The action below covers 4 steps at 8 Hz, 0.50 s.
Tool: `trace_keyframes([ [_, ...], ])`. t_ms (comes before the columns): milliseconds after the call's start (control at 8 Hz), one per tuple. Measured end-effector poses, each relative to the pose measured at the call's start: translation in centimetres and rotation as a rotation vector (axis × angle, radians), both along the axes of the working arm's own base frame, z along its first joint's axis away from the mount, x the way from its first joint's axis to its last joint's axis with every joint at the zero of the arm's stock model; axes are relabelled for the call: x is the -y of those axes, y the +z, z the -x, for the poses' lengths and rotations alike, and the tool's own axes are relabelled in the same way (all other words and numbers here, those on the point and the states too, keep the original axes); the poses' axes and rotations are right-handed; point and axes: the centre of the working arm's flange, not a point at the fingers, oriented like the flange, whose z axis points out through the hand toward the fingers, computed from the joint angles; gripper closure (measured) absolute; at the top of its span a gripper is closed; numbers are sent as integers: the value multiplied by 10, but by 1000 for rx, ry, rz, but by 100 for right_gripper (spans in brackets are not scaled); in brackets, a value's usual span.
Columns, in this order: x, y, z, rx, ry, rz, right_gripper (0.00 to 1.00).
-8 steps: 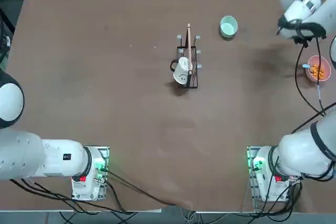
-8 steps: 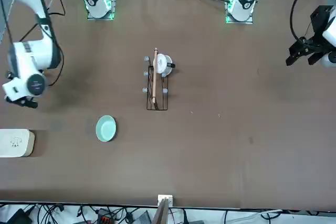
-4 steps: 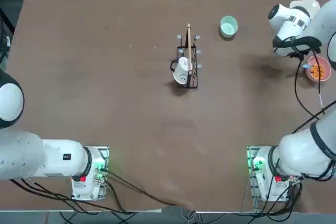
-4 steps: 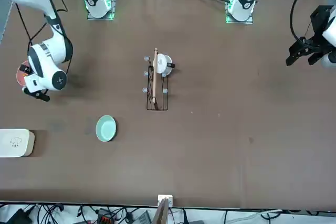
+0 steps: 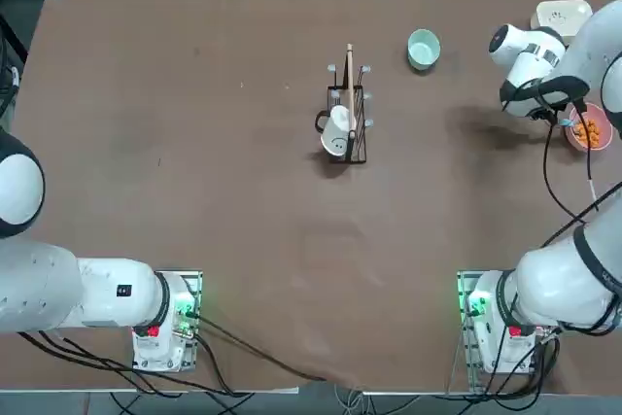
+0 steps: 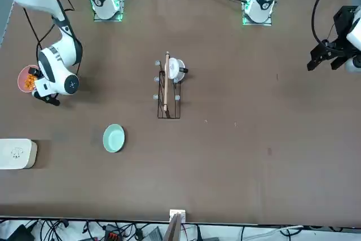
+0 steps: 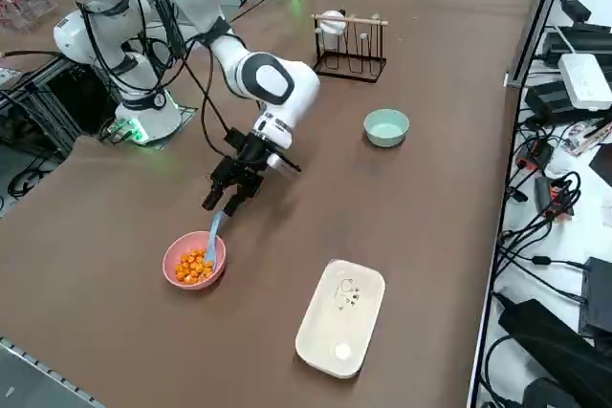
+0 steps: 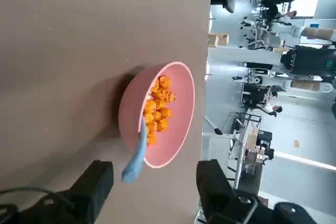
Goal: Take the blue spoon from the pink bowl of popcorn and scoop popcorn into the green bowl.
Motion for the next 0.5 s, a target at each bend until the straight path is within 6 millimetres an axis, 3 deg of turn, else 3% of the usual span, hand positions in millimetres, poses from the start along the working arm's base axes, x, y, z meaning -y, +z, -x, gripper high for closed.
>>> trace_keyframes([
  [375, 2, -22, 8, 8, -18, 31, 16],
  [500, 2, -25, 9, 7, -20, 39, 37],
])
